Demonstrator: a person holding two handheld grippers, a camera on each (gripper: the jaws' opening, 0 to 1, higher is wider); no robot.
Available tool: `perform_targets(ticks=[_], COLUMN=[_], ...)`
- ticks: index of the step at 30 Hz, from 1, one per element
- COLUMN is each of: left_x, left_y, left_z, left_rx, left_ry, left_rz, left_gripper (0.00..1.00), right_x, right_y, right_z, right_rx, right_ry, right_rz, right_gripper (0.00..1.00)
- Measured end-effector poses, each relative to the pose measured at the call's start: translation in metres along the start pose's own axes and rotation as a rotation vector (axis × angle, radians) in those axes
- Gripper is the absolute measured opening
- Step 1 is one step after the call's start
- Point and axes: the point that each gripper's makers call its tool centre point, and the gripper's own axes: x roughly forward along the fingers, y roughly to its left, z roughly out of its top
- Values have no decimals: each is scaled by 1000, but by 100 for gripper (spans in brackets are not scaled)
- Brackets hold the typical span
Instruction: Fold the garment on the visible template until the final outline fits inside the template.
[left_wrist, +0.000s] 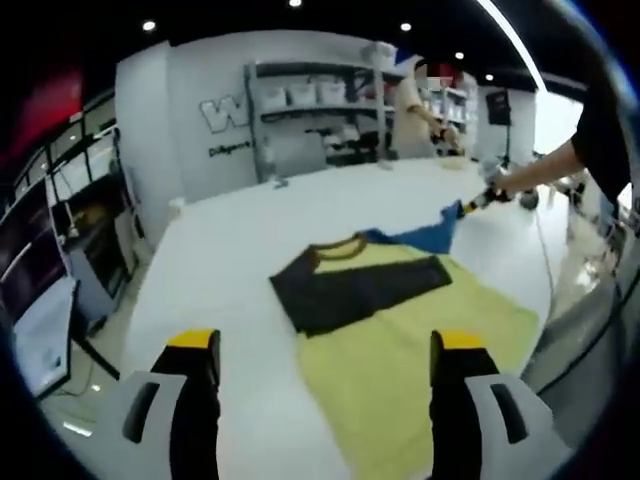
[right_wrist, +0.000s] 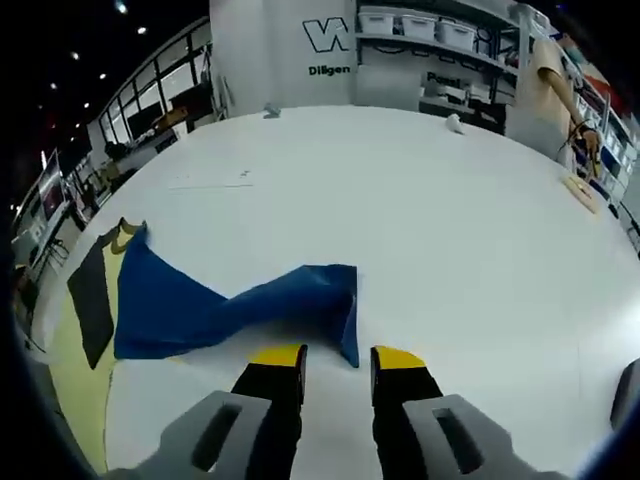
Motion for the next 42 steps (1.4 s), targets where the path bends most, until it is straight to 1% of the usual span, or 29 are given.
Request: perform_targets(ticks=[3,4,5,7,8,10,12,14,15,17,18,19,20,21,23,25,26,27,29,30,33,35,36,37,39,40,41,42], left_x=[2,2,1,1,1,1,0,1,1,1,1,0,-1,-2,-5,-8,-9,-11,-12,-13,-14,-19,-19,-18,-17,-17,-17,-17], left_y=[-3,-3,-2,-1,0,2,2,2,2,0,-1,-2,-2,-2,1,2,3,3,3,3,2,0,-1,-1,-3,-4,-6,-6], left_z=[1,1,1,1,1,-2,-3,-3,-3,0,1,1,2,3,5,5,5,6,7,7,8,8,8,7,8,9,11,12], left_rx=[-8,-15,-21,-30,-32,-28,-20,-16,-17,-21,-23,-24,-24,-25,-36,-39,-39,-39,-40,-40,-50,-54,-53,-50,-43,-41,-37,-37], left_ry=[-12,-19,-23,-25,-24,-11,4,5,5,-7,-11,-13,-17,-21,-38,-48,-50,-57,-60,-66,-72,-81,-83,-85,-90,-93,-103,-105], left_rz=[-26,-30,-31,-31,-30,-22,-14,-15,-16,-23,-27,-29,-28,-28,-18,-12,-10,-7,-6,-4,-7,-12,-14,-18,-24,-27,-34,-36], left_gripper=[83,83,83,82,82,81,81,80,80,80,80,80,80,80,79,78,78,78,78,78,76,76,76,76,76,76,76,76], right_x=[-4,-3,-2,-2,-2,-4,-12,-16,-23,-35,-43,-48,-55,-56,-68,-71,-76,-82,-83,-88,-100,-105,-112,-119,-124,-124,-130,-132], right_y=[1,-2,-1,8,9,9,12,13,13,13,15,15,17,19,21,19,23,29,30,36,46,57,65,82,92,95,105,108], right_z=[-1,0,2,4,3,0,4,6,8,12,10,12,15,17,15,8,5,-2,-4,-7,-8,-3,-2,3,7,11,19,21], right_rx=[3,2,0,12,15,4,-16,-15,-9,-41,-80,-67,-42,-21,29,3,-7,-14,-9,0,10,35,41,78,83,90,97,100], right_ry=[5,-6,-18,-32,-31,-9,-15,-16,-11,-2,24,17,-4,-19,-25,-1,8,31,42,54,67,59,53,42,31,27,11,8], right_rz=[4,9,22,65,97,107,134,142,151,177,196,195,208,220,235,227,229,246,256,276,296,338,359,415,445,453,476,484], right_gripper=[17,15,12,2,0,0,0,0,0,0,0,0,0,0,0,0,0,0,0,0,0,0,0,0,0,0,0,0])
